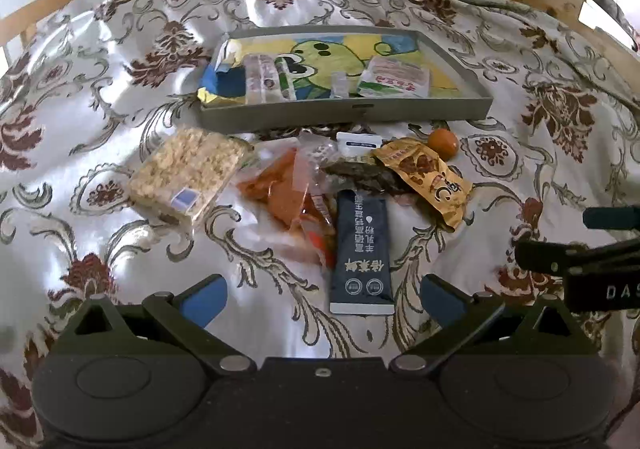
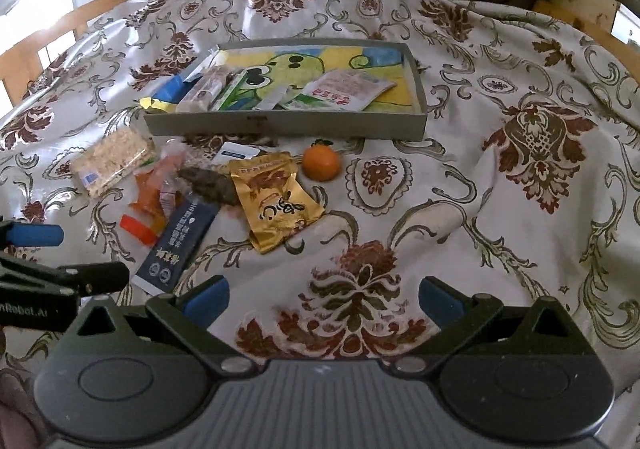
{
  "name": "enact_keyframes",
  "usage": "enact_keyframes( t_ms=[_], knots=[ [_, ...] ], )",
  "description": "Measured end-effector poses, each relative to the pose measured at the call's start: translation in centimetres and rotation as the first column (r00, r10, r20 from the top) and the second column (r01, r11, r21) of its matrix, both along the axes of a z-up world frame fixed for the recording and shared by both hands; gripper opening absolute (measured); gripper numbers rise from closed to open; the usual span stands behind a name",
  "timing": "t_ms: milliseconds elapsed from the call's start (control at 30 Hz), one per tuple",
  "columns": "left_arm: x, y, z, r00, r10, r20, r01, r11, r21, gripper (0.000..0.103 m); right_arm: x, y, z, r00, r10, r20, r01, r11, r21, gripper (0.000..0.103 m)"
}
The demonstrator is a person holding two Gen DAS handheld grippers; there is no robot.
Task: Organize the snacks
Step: 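Withdraw both open tools from the tray toward the remaining snacks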
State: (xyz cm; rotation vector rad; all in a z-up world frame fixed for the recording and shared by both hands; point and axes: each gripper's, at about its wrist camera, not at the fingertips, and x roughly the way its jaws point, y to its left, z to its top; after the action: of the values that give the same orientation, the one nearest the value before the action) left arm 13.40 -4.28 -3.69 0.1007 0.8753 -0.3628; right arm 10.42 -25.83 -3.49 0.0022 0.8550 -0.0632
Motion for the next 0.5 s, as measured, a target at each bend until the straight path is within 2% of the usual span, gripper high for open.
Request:
enact_keyframes(
  t_ms=[200,400,500],
  knots=[
    [0.5,0.0,-0.2,1.000,0.007,0.007,-0.007,1.000,-0.001,0.102,0.5,-0.1,-0.2,1.000,0.003,-0.004,-0.003,1.000,-0.010,0.103],
    [0.8,0.1,0.1,0.999,0.006,0.043,-0.005,0.999,-0.034,0.102,1.2,0.3,0.7,0.997,0.039,0.063,-0.034,0.996,-0.078,0.103],
    [0.9,0.0,0.2,0.999,0.001,0.052,0.002,0.999,-0.044,0.102,1.6,0.4,1.2,0.994,0.051,0.097,-0.044,0.996,-0.072,0.103]
  ],
)
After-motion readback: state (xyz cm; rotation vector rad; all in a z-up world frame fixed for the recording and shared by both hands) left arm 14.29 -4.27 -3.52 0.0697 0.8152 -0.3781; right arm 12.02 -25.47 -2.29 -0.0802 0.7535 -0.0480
